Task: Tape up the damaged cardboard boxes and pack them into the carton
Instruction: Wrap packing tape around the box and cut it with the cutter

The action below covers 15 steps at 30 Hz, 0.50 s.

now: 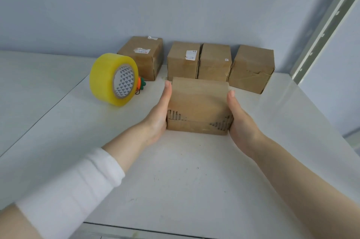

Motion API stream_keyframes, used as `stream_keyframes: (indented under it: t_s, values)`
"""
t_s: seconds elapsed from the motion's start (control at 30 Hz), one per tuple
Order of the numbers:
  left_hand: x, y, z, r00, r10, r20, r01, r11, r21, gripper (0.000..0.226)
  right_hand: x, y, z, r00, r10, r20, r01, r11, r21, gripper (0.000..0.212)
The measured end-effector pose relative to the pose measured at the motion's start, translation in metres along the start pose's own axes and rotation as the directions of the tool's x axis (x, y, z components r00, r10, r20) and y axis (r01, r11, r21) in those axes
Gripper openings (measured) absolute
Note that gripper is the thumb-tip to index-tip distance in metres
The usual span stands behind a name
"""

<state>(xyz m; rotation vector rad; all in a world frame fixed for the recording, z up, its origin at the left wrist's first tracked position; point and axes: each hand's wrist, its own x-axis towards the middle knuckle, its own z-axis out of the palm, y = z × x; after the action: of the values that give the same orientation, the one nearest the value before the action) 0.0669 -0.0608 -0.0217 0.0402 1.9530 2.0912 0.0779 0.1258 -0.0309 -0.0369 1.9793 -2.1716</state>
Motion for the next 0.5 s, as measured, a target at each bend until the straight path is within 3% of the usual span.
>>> stream_keyframes:
  t_s: [0.03,0.1,0.17,0.23,0.3,0.4,0.5]
  values:
    - [0.0,-0.001,-0.003,1.0,-0.005,0.012,0.005,1.0,0.014,0.063,0.0,-0.002,-0.002,1.0,-0.01,0.024,0.011,1.0,-0.011,0.121]
    - [0.001,-0.003,-0.008,1.0,-0.027,0.002,0.027,0.997,0.07,0.089,-0.002,-0.002,-0.006,0.998,-0.038,0.046,0.04,0.997,-0.063,0.112]
    - [0.001,0.001,-0.012,0.996,-0.067,-0.063,0.08,0.968,0.236,0.11,-0.003,-0.002,-0.008,0.998,-0.047,0.041,0.051,0.994,-0.098,0.104]
    - [0.0,0.008,-0.02,0.991,-0.086,-0.101,0.115,0.937,0.331,0.112,-0.002,-0.002,-0.009,0.999,-0.045,0.022,0.046,0.995,-0.093,0.103]
    - [-0.002,0.014,-0.028,0.991,-0.136,-0.012,0.135,0.96,0.245,0.095,-0.001,-0.001,-0.009,0.999,-0.04,0.014,0.041,0.995,-0.088,0.105]
    - [-0.005,0.016,-0.026,0.986,-0.145,0.082,0.141,0.988,0.061,0.039,0.0,0.002,-0.006,0.999,-0.028,0.024,0.03,0.996,-0.079,0.108]
    - [-0.003,0.019,-0.024,0.992,-0.116,0.038,0.116,0.993,0.012,0.033,-0.004,0.002,-0.01,0.989,-0.058,0.134,0.074,0.99,-0.117,0.1]
